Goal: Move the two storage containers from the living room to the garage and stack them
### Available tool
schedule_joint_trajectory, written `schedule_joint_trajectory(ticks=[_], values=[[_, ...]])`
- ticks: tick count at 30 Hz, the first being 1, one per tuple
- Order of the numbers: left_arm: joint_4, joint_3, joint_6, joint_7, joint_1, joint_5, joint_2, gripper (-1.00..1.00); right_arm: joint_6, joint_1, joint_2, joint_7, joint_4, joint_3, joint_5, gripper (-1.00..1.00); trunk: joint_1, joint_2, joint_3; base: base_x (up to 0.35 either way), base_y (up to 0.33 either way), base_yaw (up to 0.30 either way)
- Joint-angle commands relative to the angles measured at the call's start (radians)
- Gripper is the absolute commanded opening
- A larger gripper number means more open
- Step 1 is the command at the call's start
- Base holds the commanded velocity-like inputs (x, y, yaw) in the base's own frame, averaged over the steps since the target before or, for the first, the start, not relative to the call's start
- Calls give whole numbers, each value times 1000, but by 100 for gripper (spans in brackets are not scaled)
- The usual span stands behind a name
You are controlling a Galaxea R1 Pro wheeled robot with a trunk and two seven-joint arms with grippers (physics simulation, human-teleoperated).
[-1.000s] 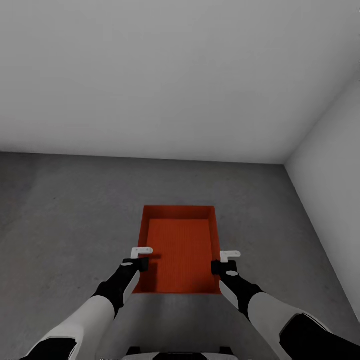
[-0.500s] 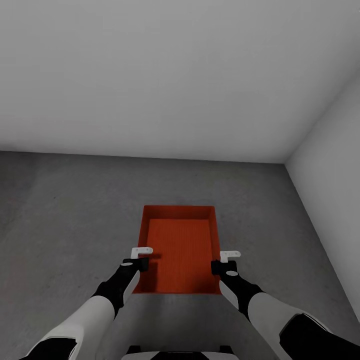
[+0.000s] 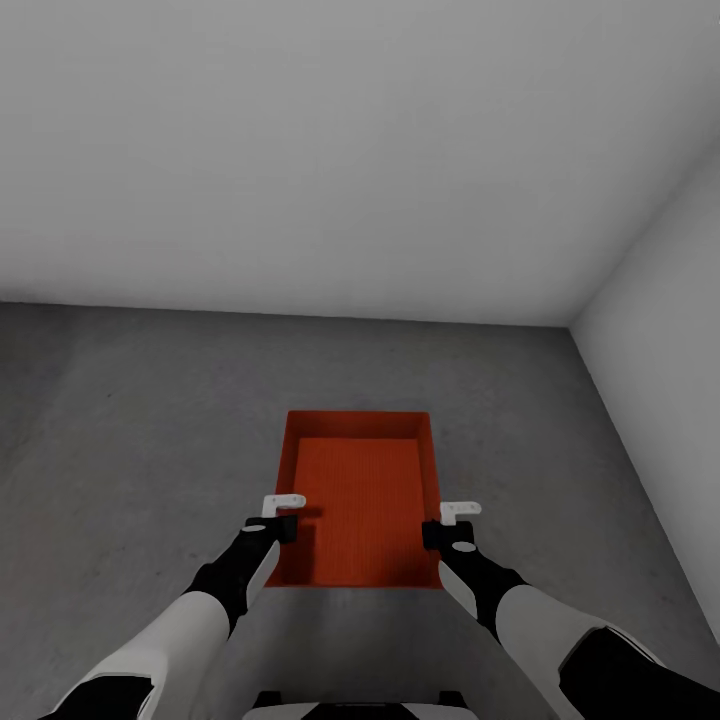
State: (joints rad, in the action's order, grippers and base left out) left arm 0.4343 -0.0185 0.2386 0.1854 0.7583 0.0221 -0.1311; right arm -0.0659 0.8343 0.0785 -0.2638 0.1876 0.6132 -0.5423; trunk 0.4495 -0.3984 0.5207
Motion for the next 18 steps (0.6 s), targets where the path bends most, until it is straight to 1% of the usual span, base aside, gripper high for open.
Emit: schedule_joint_trajectory(ticks=[1, 10, 18], values=[[-5, 3, 7, 6, -1, 4, 42, -100, -30, 2, 0, 0, 3, -13, 5, -100, 1, -2, 1, 0, 0, 0], [-5, 3, 7, 7, -1, 4, 43, -100, -29, 2, 0, 0, 3, -13, 6, -100, 1, -2, 3, 0, 0, 0], [-5, 3, 7, 7, -1, 4, 42, -100, -30, 2, 0, 0, 3, -13, 5, -100, 1, -2, 14, 0, 0, 0]])
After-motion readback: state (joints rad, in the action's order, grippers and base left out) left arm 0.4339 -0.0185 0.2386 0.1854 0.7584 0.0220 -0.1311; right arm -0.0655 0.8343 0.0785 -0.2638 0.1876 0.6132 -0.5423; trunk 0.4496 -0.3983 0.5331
